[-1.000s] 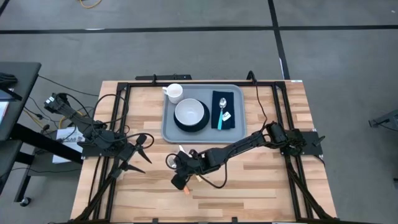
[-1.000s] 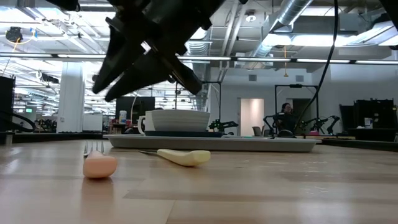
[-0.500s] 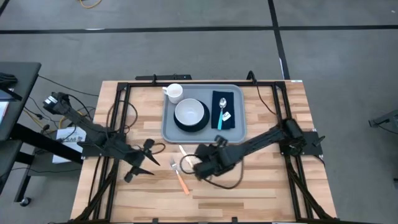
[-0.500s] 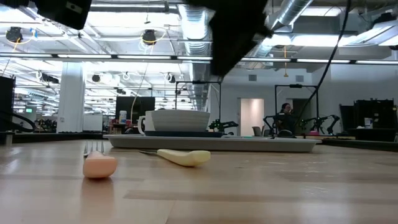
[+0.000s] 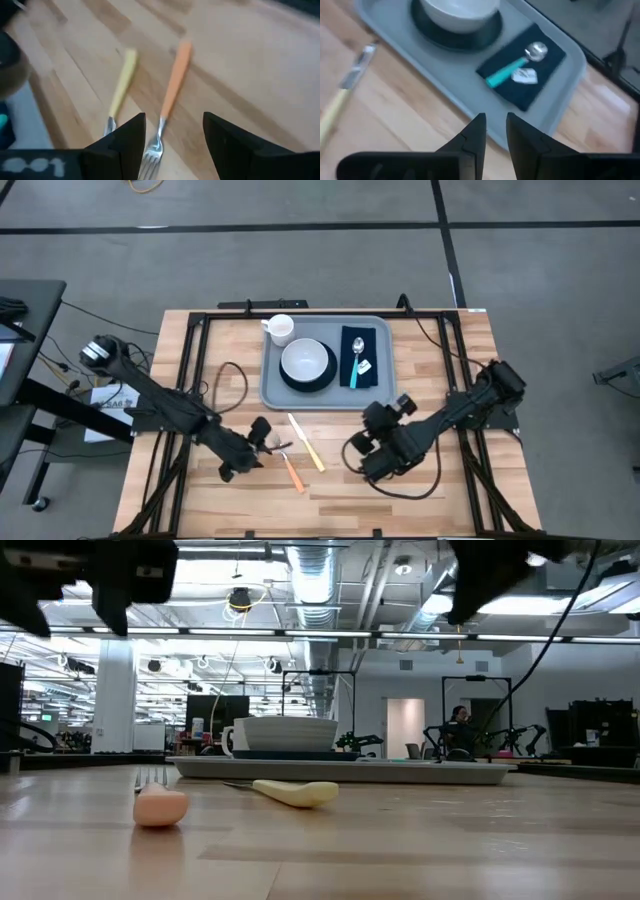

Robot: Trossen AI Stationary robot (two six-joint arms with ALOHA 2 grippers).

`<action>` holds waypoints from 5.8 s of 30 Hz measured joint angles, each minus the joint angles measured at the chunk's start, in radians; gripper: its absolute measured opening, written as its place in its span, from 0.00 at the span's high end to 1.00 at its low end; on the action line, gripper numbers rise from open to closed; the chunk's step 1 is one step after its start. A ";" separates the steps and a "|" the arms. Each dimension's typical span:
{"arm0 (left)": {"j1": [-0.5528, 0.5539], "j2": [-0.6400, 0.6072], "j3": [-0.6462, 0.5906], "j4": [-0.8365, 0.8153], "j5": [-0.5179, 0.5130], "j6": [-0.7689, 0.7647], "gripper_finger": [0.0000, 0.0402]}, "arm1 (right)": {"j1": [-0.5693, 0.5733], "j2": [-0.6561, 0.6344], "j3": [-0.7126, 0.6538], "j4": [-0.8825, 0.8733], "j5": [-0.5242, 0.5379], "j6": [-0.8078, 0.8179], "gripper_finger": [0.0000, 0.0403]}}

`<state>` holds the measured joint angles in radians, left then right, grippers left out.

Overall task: Set up tray
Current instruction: Put the orange fork to the left of the blue spoon on the black napkin

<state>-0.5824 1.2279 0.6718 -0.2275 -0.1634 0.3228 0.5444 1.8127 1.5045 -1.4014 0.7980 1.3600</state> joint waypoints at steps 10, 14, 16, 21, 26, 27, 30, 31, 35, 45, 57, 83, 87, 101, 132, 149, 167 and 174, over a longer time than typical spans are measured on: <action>0.041 0.264 0.149 -0.276 -0.062 0.075 0.53 | 0.018 -0.022 -0.275 0.304 0.013 0.125 0.83; 0.054 0.359 0.223 -0.331 -0.062 0.137 0.53 | -0.005 -0.020 -0.300 0.362 -0.037 0.035 0.83; 0.057 0.404 0.271 -0.369 -0.064 0.165 0.53 | -0.013 -0.020 -0.298 0.366 -0.039 0.022 0.83; 0.068 0.495 0.377 -0.443 -0.054 0.187 0.53 | -0.007 -0.022 -0.293 0.370 -0.037 -0.004 0.83; 0.089 0.545 0.418 -0.480 -0.027 0.230 0.53 | 0.011 -0.022 -0.293 0.370 -0.040 -0.007 0.83; 0.094 0.544 0.418 -0.479 -0.025 0.244 0.53 | 0.017 -0.022 -0.293 0.369 -0.041 -0.007 0.83; 0.114 0.542 0.418 -0.441 -0.025 0.273 0.53 | 0.034 -0.022 -0.293 0.368 -0.041 -0.007 0.83; 0.121 0.542 0.418 -0.437 -0.026 0.282 0.53 | 0.038 -0.022 -0.293 0.366 -0.041 -0.007 0.83; 0.148 0.542 0.418 -0.435 -0.003 0.313 0.53 | 0.052 -0.022 -0.293 0.366 -0.042 -0.007 0.83; 0.164 0.542 0.408 -0.411 0.052 0.319 0.53 | 0.052 -0.022 -0.293 0.367 -0.043 -0.007 0.83; 0.166 0.628 0.418 -0.386 0.073 0.327 0.53 | 0.051 -0.022 -0.292 0.375 -0.043 -0.008 0.83; 0.196 0.649 0.414 -0.398 0.139 0.295 0.95 | 0.050 -0.022 -0.292 0.394 -0.043 -0.033 0.83; 0.193 0.656 0.446 -0.438 0.132 0.277 0.97 | 0.050 -0.022 -0.292 0.400 -0.042 -0.033 0.83; 0.143 0.664 0.587 -0.594 -0.054 0.276 0.98 | 0.051 -0.022 -0.292 0.417 -0.040 -0.033 0.83; 0.094 0.658 0.918 -0.906 -1.130 0.662 0.98 | 0.127 -0.094 -0.292 0.447 0.406 0.269 0.83; 0.094 0.658 0.918 -0.898 -1.239 0.714 0.98 | 0.164 -0.093 -0.248 0.855 0.313 -0.511 0.83; 0.052 0.658 0.918 -0.898 -1.240 0.713 0.98 | 0.002 -0.090 -0.248 0.935 0.088 -0.813 0.44; 0.052 0.657 0.918 -0.899 -1.244 0.711 0.98 | -0.077 -0.089 -0.248 1.020 -0.012 -0.900 0.39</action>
<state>-0.5308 1.8854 1.5902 -1.1264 -1.4077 1.0333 0.4674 1.7233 1.2568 -0.3813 0.7856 0.4597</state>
